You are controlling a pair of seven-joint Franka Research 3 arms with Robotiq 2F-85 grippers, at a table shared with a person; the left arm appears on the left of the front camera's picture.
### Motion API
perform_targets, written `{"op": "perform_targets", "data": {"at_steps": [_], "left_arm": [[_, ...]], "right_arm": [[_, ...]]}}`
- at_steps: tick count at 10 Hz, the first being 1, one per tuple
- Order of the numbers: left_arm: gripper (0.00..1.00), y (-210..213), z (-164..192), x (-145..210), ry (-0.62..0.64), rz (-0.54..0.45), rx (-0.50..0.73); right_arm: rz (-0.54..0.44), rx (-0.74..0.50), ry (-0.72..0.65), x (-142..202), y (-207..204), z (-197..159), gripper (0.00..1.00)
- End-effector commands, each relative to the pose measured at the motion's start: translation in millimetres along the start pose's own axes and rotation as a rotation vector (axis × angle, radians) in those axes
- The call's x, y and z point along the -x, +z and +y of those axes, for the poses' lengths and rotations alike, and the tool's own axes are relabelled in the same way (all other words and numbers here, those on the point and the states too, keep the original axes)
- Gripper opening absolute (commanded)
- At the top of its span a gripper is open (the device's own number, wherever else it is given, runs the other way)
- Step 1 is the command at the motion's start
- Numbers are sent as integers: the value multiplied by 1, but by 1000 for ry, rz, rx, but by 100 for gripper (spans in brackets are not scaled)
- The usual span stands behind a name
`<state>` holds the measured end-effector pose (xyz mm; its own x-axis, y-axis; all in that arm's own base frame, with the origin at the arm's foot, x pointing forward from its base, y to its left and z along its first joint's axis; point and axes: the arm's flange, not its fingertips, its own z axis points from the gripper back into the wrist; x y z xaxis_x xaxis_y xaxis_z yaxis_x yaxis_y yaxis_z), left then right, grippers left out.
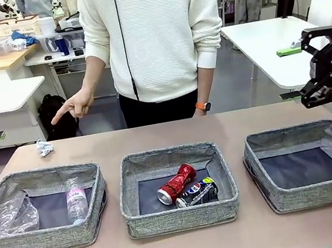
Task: Sort the waste into the appropriate baskets.
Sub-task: Pick up the waste item pointed out by the person.
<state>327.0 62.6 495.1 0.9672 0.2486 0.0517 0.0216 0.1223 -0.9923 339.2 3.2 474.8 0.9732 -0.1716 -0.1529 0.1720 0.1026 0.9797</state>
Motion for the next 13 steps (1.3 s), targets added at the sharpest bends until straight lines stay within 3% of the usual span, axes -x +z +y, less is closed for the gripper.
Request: {"op": "perform_targets", "data": {"at_steps": [1,2,3,4,6,7,8,9,11,12,13], "left_arm": [[100,-3,6,-11,-252,-109,-296],[100,-2,18,-38,-484,-293,-772],[100,0,28,-52,-544,-217,-1041],[100,2,33,-65,-621,-245,-1235],[100,1,46,-82,-714,-143,-1449],[100,-3,47,-85,-825,-123,-1502],[100,-7,40,-88,-912,-207,-1400],[100,4,36,-90,-633,-79,-989],[100,4,36,-90,-633,-79,-989],[100,-4,37,-94,-715,-90,-1073],[100,-5,41,-131,-672,-27,-1098]], "right_arm": [[-2,-15,8,0,0,1,100],[-2,-15,8,0,0,1,100],[-2,-15,8,0,0,1,100],[-2,-15,8,0,0,1,100],[-2,-15,8,0,0,1,100],[-2,-15,8,0,0,1,100],[-2,-15,8,0,0,1,100],[-2,-15,8,0,0,1,100],[-2,-15,8,0,0,1,100],[-2,-15,8,0,0,1,100],[-2,-15,8,0,0,1,100]]}}
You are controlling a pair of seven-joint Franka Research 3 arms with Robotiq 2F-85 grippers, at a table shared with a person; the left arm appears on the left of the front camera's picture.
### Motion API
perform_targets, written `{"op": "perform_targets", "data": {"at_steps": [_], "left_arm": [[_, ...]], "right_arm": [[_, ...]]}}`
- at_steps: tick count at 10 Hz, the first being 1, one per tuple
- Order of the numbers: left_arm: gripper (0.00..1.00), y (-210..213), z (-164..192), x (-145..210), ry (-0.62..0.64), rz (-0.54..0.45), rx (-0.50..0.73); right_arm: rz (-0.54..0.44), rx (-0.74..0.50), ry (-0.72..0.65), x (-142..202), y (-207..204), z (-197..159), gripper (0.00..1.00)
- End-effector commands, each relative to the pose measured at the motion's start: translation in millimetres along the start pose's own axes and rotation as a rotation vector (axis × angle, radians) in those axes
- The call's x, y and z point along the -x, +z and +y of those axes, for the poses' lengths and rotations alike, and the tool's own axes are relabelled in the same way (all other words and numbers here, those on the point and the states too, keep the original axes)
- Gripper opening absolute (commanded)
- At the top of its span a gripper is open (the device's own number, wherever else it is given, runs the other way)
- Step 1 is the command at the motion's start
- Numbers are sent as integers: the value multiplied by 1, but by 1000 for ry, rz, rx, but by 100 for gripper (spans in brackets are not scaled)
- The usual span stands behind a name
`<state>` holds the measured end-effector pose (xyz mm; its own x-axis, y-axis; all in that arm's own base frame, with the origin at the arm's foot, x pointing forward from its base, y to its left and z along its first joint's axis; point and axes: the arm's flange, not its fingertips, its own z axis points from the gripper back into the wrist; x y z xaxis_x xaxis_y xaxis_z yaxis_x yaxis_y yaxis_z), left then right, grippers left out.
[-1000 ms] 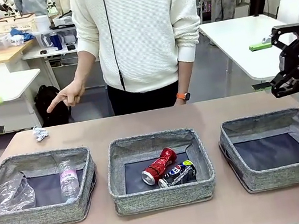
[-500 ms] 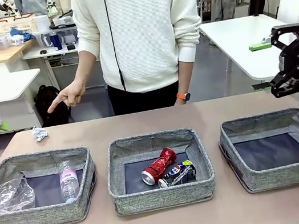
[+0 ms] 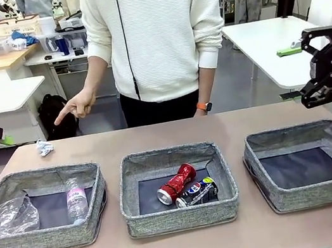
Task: Sort the waste into the appropriate baskets.
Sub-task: Pick up the waste item pointed out by the person.
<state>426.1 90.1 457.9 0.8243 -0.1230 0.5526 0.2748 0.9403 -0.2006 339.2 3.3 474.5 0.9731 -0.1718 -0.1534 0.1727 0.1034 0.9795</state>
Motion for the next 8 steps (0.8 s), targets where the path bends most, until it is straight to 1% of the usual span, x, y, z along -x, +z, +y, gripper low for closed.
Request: {"op": "perform_targets", "data": {"at_steps": [1,2,4,5,6,7,8], "left_arm": [[100,-34,22,-46,-43,96,-81],[100,-58,32,-68,-61,92,-112],[100,-102,54,-99,-47,163,-161],[100,-122,65,-111,-45,180,-161],[100,-144,78,-121,-33,209,-187],[100,-165,89,-128,-64,229,-178],[100,-180,95,-132,-79,221,-167]], "right_arm": [[-2,-16,8,0,0,1,100],[-2,-16,8,0,0,1,100],[-2,-16,8,0,0,1,100],[-2,-16,8,0,0,1,100],[-2,-16,8,0,0,1,100],[-2,-16,8,0,0,1,100],[-2,-16,8,0,0,1,100]]}}
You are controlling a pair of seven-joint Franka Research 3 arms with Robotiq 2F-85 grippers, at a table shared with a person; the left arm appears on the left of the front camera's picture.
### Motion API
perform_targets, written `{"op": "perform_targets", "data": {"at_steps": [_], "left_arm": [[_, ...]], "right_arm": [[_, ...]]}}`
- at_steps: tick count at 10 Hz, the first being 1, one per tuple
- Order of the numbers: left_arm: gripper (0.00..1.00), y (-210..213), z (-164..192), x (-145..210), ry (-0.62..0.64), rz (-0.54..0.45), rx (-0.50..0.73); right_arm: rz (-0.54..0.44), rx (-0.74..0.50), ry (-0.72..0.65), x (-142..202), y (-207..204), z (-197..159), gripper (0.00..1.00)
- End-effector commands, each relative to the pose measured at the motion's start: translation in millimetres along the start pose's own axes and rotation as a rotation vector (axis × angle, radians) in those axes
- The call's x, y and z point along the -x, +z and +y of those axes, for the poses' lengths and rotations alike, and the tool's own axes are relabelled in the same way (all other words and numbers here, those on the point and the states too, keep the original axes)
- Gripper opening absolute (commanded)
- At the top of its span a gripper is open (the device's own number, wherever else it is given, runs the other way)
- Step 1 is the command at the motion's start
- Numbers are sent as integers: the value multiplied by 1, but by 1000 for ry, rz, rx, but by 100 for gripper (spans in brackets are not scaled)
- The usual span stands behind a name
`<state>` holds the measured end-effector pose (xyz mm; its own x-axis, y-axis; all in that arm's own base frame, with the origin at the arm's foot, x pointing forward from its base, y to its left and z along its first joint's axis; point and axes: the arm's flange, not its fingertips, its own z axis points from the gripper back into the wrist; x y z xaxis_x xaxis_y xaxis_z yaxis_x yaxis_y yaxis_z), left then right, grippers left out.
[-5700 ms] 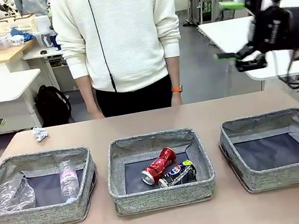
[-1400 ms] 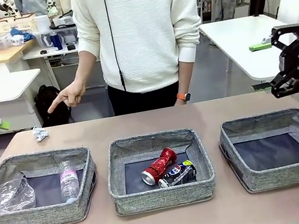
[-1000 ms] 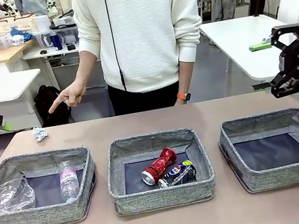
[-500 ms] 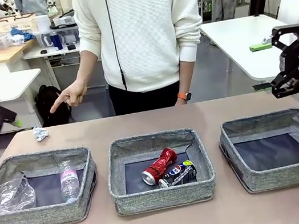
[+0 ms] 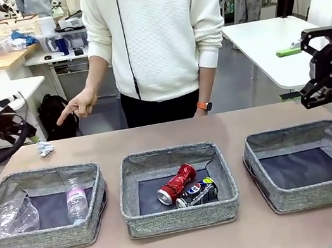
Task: Sort the waste into the appropriate baskets.
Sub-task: Pick up the waste item pointed out by the person.
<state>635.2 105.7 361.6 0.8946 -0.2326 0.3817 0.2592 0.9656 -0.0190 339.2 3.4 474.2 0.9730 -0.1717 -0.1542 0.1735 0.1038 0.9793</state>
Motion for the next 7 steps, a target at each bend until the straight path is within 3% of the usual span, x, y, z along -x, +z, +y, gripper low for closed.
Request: {"op": "perform_targets", "data": {"at_steps": [1,7], "left_arm": [[100,-14,7,-21,-32,18,11],[100,-52,5,-32,-80,75,98]], "right_arm": [[-2,-16,9,0,0,1,100],[-2,-16,9,0,0,1,100]]}}
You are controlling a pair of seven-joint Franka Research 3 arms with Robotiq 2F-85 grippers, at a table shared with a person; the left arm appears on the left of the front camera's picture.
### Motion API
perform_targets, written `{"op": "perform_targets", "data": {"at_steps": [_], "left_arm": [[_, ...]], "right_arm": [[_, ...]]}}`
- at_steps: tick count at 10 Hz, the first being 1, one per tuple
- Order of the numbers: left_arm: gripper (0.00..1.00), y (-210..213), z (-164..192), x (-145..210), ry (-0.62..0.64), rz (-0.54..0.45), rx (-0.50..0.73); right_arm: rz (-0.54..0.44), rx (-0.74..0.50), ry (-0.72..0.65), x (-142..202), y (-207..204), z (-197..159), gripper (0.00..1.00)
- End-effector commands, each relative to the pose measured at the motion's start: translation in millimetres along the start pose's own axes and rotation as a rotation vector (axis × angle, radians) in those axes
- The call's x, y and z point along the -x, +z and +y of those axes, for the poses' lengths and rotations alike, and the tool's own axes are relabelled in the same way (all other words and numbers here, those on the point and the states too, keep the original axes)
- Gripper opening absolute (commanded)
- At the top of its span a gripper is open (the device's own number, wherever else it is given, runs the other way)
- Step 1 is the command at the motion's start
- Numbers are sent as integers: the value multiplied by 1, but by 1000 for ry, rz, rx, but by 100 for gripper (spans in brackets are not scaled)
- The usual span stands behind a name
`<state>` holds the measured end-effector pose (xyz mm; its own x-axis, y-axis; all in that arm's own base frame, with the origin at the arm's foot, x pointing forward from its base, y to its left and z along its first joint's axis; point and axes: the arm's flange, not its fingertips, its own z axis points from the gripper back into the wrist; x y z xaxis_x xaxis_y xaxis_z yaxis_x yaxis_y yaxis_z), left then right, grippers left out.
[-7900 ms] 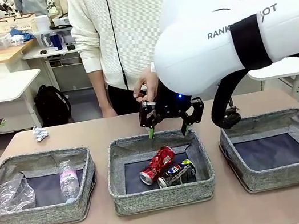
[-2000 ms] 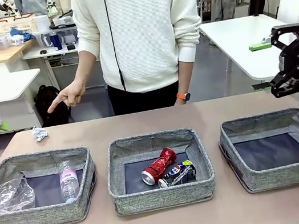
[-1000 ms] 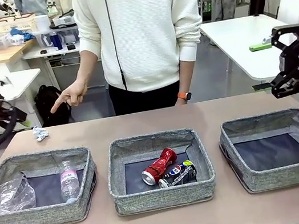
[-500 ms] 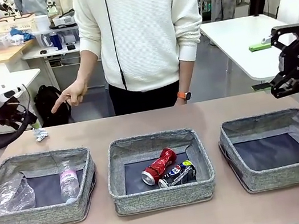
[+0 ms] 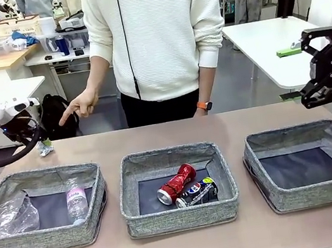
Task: Sort the waste into the appropriate baskets.
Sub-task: Pick up the waste item pointed out by the person.
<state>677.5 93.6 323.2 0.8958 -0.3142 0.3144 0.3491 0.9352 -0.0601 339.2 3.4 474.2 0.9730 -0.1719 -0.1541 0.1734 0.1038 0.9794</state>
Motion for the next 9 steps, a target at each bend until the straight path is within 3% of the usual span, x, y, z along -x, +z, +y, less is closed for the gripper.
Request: {"op": "perform_targets", "data": {"at_steps": [1,5,6,7,8,9], "left_arm": [[100,-2,5,-5,3,-7,34],[100,-4,3,-4,-25,-7,44],[65,-4,4,-4,-28,-14,37],[40,-4,3,-3,-43,-13,36],[5,-4,2,-3,-57,-24,31],[0,-4,2,-3,-52,-25,24]], "right_arm": [[-2,-16,9,0,0,1,100],[-2,-16,9,0,0,1,100],[-2,-16,9,0,0,1,100],[-2,-16,9,0,0,1,100],[-2,-16,9,0,0,1,100],[-2,-16,9,0,0,1,100]]}}
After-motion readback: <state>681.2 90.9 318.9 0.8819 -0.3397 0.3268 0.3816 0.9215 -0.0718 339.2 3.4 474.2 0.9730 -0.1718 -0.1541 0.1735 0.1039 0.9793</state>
